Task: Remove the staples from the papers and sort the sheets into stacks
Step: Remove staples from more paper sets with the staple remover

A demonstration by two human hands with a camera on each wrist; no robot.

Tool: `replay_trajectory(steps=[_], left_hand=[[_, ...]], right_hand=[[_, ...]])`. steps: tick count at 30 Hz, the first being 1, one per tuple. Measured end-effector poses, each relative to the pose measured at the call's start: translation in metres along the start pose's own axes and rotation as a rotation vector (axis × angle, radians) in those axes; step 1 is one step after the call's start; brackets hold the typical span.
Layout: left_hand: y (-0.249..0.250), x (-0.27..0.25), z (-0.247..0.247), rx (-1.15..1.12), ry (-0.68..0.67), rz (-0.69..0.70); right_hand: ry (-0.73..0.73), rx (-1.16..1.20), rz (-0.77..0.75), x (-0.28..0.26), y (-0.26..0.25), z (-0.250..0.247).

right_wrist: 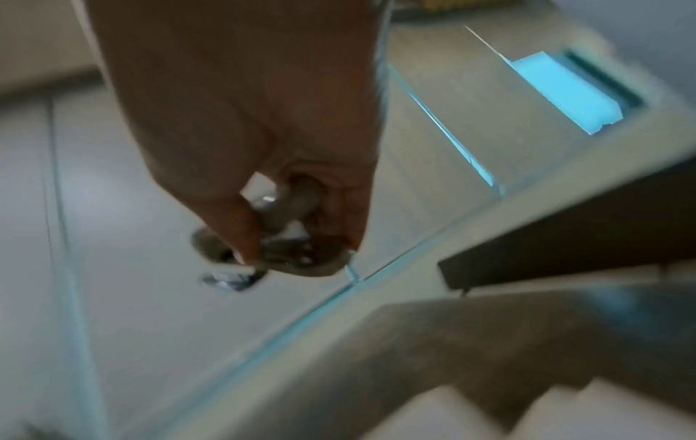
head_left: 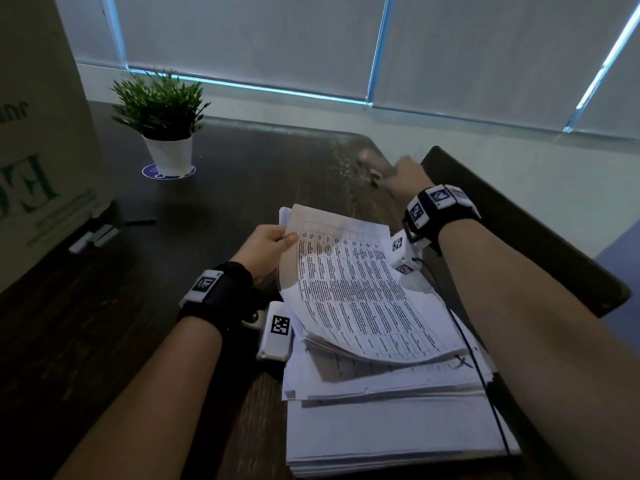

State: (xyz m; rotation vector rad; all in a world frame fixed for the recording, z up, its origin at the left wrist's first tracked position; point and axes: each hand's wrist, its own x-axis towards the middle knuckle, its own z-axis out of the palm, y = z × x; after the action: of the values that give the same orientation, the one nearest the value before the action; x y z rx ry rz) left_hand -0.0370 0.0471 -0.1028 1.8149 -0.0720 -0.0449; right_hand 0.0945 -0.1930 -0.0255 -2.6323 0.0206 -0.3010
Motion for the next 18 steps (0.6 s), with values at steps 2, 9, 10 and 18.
replay_trajectory(steps=[2,9,10,18], left_hand=[[0.000,-0.001,0.000,-0.016,-0.005,-0.008],[0.004,-0.003,-0.001,0.021,0.002,0.038],[0.005,-0.004,0.000,0.036,0.007,0.044],[0.004,0.000,-0.001,0.195,0.021,0.064]], right_hand=[[0.086,0.515,-0.026,-0.019,-0.023,-0.012],[-0.208,1.550,0.027,-0.055,-0.086,0.025],[-0.205,1.576,0.031,-0.055,-0.086,0.034],[0.006,1.383,-0.055,-0.076,-0.083,0.074]])
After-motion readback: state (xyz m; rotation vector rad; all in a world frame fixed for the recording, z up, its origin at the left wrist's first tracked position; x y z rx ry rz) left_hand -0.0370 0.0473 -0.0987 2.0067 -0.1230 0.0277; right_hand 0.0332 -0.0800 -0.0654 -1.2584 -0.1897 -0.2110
